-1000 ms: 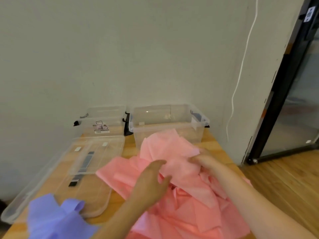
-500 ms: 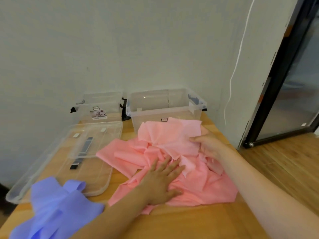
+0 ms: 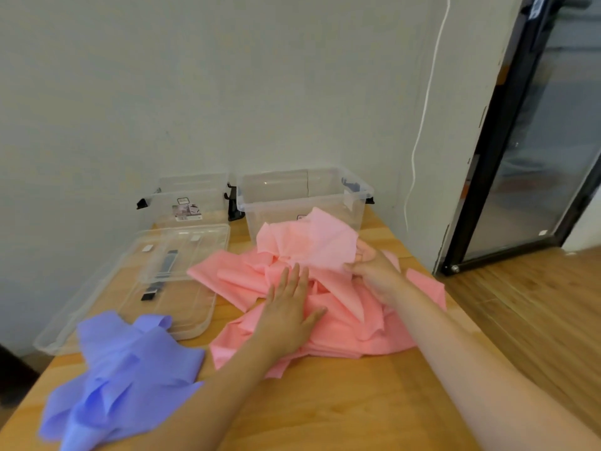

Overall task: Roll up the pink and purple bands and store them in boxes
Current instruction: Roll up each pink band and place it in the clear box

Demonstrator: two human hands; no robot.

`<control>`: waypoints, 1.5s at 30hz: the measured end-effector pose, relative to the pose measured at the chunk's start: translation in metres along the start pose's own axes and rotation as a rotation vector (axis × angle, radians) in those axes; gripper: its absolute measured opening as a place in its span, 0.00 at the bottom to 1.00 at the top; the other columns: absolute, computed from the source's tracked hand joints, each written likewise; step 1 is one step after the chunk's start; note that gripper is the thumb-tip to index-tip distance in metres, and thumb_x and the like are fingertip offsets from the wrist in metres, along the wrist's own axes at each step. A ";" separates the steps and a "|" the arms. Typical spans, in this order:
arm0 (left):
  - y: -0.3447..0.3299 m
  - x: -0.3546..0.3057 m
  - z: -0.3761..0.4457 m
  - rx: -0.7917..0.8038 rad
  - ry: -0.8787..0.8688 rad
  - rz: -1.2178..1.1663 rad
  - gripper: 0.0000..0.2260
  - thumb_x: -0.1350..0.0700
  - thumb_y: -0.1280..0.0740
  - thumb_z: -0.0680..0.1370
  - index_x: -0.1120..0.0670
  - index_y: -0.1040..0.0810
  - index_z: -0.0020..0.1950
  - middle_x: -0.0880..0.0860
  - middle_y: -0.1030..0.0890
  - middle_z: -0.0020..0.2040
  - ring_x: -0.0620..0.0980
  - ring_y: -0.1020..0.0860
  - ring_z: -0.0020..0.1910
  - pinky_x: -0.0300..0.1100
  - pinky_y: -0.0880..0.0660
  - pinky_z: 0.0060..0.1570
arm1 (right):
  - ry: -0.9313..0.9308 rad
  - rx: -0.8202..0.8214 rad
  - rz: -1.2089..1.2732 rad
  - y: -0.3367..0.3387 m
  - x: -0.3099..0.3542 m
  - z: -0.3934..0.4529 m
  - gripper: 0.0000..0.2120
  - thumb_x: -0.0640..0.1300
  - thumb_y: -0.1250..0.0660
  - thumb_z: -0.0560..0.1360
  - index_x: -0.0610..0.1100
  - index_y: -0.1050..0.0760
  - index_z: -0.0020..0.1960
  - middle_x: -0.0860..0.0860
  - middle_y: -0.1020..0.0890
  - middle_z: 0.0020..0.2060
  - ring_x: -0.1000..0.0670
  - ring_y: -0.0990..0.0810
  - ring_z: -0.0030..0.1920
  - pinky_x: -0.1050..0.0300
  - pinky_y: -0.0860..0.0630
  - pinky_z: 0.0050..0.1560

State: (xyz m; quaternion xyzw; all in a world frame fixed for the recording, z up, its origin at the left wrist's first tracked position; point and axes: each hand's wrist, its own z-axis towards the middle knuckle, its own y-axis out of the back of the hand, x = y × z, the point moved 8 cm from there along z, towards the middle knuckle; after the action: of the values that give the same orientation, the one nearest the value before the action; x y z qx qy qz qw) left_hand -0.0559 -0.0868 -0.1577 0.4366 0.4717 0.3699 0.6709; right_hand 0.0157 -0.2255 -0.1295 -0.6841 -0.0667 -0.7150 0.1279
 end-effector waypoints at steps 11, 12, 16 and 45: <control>0.022 -0.003 0.021 0.002 0.187 -0.992 0.40 0.36 0.34 0.70 0.38 0.56 0.73 0.44 0.35 0.71 0.47 0.35 0.69 0.49 0.43 0.71 | 0.105 0.055 0.213 0.008 0.065 0.000 0.24 0.26 0.41 0.72 0.49 0.27 0.60 0.43 0.22 0.47 0.47 0.22 0.47 0.60 0.24 0.42; 0.022 -0.007 0.021 0.001 0.209 -1.167 0.38 0.39 0.34 0.72 0.36 0.55 0.73 0.43 0.35 0.70 0.46 0.33 0.67 0.48 0.42 0.70 | 0.094 0.062 0.284 0.009 0.063 -0.002 0.25 0.27 0.39 0.71 0.48 0.28 0.62 0.42 0.23 0.50 0.45 0.24 0.50 0.58 0.23 0.45; 0.024 -0.021 0.019 -0.070 0.218 -1.653 0.31 0.58 0.39 0.79 0.42 0.52 0.75 0.51 0.32 0.68 0.52 0.26 0.59 0.42 0.25 0.51 | 0.019 0.112 0.516 0.006 0.039 -0.017 0.22 0.28 0.41 0.69 0.42 0.28 0.61 0.43 0.20 0.52 0.47 0.18 0.48 0.55 0.20 0.47; -0.044 0.030 0.062 0.192 0.038 0.194 0.23 0.43 0.53 0.81 0.43 0.54 0.76 0.47 0.56 0.77 0.51 0.59 0.75 0.54 0.61 0.71 | 0.042 0.106 -1.398 -0.001 -0.064 0.024 0.26 0.56 0.53 0.81 0.48 0.51 0.76 0.50 0.49 0.76 0.52 0.51 0.75 0.53 0.56 0.73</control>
State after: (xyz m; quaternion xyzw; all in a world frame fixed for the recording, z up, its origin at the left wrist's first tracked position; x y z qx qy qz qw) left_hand 0.0158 -0.0900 -0.1974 0.5352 0.4729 0.3944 0.5783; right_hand 0.0402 -0.2125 -0.1915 -0.4595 -0.5233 -0.6385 -0.3276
